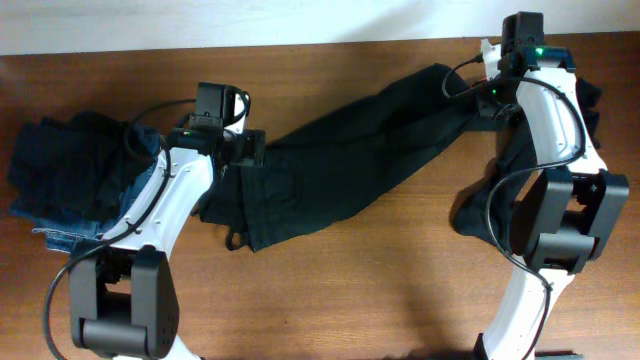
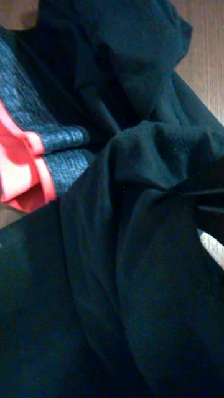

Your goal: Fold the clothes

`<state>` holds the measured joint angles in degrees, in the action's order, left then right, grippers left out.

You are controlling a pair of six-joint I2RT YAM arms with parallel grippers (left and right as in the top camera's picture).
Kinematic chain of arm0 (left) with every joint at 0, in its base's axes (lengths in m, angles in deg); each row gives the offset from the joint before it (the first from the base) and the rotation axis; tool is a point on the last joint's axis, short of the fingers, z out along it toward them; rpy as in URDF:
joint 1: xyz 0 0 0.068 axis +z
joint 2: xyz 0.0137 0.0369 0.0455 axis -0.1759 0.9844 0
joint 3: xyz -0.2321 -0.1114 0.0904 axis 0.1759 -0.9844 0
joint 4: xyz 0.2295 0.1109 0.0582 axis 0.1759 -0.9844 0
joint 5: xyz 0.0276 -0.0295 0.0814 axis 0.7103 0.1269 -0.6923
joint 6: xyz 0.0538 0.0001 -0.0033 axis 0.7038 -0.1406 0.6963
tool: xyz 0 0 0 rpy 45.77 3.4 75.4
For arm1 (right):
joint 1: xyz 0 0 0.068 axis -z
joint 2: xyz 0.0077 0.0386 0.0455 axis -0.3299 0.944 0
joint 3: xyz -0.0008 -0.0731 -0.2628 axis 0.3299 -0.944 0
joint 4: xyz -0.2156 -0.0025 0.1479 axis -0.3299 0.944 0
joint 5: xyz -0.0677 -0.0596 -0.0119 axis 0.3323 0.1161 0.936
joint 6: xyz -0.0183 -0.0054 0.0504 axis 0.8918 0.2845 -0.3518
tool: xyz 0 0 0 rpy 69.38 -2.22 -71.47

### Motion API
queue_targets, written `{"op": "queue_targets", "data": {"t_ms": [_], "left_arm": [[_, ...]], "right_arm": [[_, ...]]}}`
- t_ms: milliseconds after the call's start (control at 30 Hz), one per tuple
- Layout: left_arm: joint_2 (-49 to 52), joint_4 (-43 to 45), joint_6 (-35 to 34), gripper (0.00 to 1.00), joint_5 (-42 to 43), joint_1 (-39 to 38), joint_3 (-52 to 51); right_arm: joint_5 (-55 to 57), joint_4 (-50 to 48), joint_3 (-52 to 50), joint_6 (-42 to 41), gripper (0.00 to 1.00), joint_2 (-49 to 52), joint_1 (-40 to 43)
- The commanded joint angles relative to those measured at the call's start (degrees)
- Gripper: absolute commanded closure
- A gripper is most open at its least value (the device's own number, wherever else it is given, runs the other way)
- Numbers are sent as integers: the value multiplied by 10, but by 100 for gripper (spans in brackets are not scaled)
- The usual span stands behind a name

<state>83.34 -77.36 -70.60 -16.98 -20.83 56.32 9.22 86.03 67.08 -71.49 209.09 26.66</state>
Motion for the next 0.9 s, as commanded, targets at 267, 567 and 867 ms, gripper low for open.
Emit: {"op": "queue_targets", "data": {"t_ms": [267, 567, 867], "left_arm": [[52, -32, 22, 63, 72, 0, 7], [75, -18, 28, 81, 43, 0, 7], [70, -78, -92, 100, -64, 28, 7]], "right_arm": [[5, 49, 44, -7, 96, -17, -3], [5, 143, 142, -7, 96, -17, -12], [5, 178, 145, -7, 95, -14, -14]]}}
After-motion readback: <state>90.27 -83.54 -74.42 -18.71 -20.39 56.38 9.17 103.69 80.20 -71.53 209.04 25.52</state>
